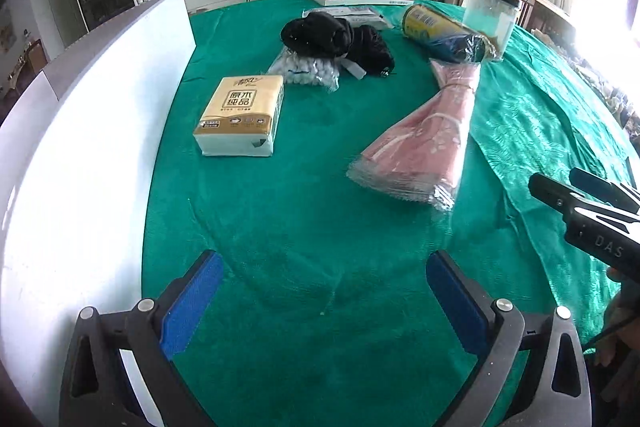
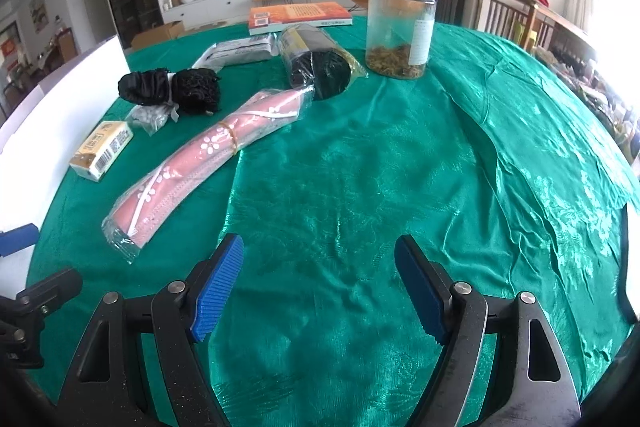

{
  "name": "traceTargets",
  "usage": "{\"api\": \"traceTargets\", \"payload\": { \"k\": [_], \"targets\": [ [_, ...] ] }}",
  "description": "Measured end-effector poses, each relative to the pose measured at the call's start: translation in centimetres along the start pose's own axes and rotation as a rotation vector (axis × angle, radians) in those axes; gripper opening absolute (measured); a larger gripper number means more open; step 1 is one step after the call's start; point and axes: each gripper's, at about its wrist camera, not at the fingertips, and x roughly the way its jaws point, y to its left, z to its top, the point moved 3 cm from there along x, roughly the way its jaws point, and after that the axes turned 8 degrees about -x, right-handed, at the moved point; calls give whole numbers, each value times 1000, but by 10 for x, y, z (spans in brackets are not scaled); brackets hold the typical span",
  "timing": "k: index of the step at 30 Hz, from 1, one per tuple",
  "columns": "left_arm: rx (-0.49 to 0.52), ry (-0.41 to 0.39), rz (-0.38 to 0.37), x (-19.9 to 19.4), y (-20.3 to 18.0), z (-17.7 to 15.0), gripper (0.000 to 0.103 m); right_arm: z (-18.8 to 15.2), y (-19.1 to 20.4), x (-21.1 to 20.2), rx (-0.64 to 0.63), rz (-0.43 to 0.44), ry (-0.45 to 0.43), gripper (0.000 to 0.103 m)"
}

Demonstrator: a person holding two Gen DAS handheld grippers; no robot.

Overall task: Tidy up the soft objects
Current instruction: 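Withdraw both open tools from the box back over the table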

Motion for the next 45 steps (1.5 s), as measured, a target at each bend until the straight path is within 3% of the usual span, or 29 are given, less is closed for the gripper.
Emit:
{"api": "traceTargets", "payload": {
  "k": [2,10,45],
  "targets": [
    [-2,16,18,12,3,-2,103,-6,-4,7,26,-5,36,81],
    [-21,-37,3,18,6,1,103,-8,-1,9,10,-30,47,83],
    [-21,-39,3,18,6,1,103,-9,1,11,5,-33,46,89]
  ]
}}
